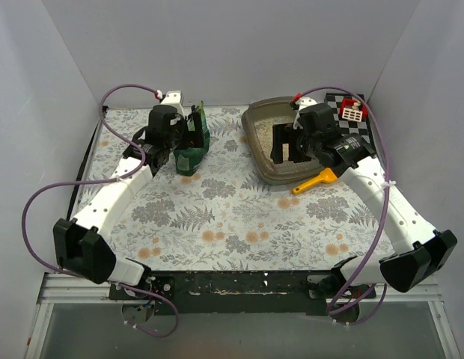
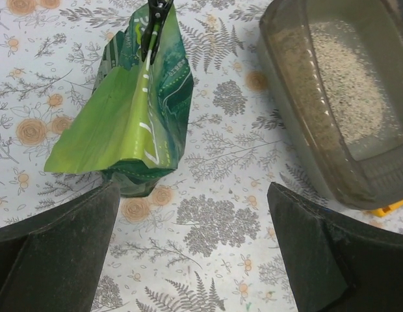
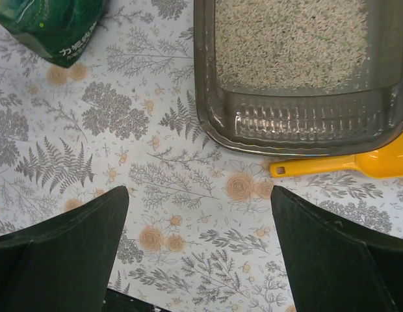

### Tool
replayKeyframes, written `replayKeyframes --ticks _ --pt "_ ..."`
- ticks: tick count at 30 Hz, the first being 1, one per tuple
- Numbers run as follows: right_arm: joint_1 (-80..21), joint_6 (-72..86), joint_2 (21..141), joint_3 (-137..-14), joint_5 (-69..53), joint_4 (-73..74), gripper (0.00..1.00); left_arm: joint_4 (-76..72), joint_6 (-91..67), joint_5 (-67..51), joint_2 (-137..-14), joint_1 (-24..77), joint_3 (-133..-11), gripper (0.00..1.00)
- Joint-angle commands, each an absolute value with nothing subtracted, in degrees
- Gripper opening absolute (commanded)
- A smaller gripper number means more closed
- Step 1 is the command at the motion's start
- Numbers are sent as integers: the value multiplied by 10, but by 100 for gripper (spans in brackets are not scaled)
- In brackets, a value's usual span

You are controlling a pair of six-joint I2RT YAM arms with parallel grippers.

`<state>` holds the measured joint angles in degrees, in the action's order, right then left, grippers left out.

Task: Fill the litter box with clean litter

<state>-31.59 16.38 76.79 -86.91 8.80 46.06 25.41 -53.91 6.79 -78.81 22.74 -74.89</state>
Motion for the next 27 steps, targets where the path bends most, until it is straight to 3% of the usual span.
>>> replayKeyframes --ticks 1,9,16,22,24,27 --pt "-318 171 749 -837 44 421 98 222 -514 122 -828 229 -785 98" --pt "-317 158 708 -806 55 417 98 159 -433 213 -928 228 -827 98" --pt "-318 160 683 -766 41 409 98 163 -422 215 -1006 228 -860 96" --pt "-318 164 660 -730 35 396 98 158 -421 174 -984 229 -818 59" --pt "-318 169 658 -724 33 398 98 156 -420 170 -974 228 -805 33" --pt "-318 175 655 -714 22 396 98 161 -411 168 -968 228 -792 1"
